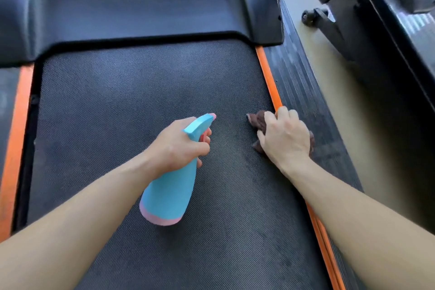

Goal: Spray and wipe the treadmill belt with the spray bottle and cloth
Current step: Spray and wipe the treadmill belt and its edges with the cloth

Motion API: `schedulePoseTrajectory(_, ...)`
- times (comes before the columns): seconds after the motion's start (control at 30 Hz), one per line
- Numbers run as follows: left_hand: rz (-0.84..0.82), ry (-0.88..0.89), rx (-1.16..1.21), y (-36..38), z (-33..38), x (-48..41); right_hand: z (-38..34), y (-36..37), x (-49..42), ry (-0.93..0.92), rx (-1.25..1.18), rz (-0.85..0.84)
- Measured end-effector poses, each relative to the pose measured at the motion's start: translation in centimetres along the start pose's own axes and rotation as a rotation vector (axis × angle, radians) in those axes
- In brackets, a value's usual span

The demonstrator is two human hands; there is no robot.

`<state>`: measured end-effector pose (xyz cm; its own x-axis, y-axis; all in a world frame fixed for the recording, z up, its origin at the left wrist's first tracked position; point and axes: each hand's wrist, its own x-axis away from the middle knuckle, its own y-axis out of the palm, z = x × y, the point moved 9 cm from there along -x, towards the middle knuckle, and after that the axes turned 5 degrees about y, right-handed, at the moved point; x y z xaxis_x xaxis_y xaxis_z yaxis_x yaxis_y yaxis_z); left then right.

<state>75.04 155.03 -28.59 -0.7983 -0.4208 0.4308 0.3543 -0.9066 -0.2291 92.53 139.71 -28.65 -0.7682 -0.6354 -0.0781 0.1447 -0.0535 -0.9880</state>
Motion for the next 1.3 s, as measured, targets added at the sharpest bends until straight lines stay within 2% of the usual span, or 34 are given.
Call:
schedulePoseTrajectory(0.07,-0.008,0.011,-0.005,0.3,0.1,-0.4,-0.6,-0.3,-3.4,0.059,-0.043,0.048)
schedulePoseTrajectory(0.17,-0.009,0.017,-0.001,0.4,-0.1,-0.5,-1.6,-0.2,-8.1,0.185,-0.127,0.026)
schedulePoseTrajectory(0.3,-0.007,0.023,0.042,0.0,-0.3,-0.6,-1.8,-0.1,-5.9,0.221,-0.124,-0.02)
schedulePoseTrajectory(0.53,-0.022,-0.006,0.03,0.0,-0.1,-0.2,0.1,0.2,3.7,0.061,-0.033,-0.083)
schedulePoseTrajectory(0.63,-0.003,-0.019,0.0,-0.2,-0.3,-0.2,0.1,0.1,4.5,0.019,-0.196,-0.106)
schedulePoseTrajectory(0.7,-0.001,-0.019,-0.008,-0.3,-0.5,-0.2,0.4,0.0,5.6,-0.102,-0.271,-0.104)
schedulePoseTrajectory(0.8,-0.001,-0.015,-0.023,-0.3,-0.2,-0.1,0.1,0.2,6.6,-0.299,-0.157,0.045)
schedulePoseTrajectory(0.87,-0.002,-0.029,-0.033,-0.1,0.1,0.1,-0.6,0.8,6.1,-0.329,-0.098,0.13)
schedulePoseTrajectory(0.93,-0.007,-0.04,-0.039,0.2,0.2,0.0,-0.9,1.0,4.6,-0.267,-0.067,0.195)
schedulePoseTrajectory(1.07,-0.007,-0.029,-0.023,0.6,0.1,-0.7,-0.5,0.0,-2.6,-0.018,-0.108,0.24)
schedulePoseTrajectory(1.17,-0.017,-0.034,-0.031,0.8,-0.3,-1.0,-1.4,-0.2,-8.3,0.113,-0.135,0.101)
schedulePoseTrajectory(1.3,-0.007,-0.024,-0.022,0.4,-0.5,-1.1,-3.3,0.8,-8.1,0.1,-0.102,-0.06)
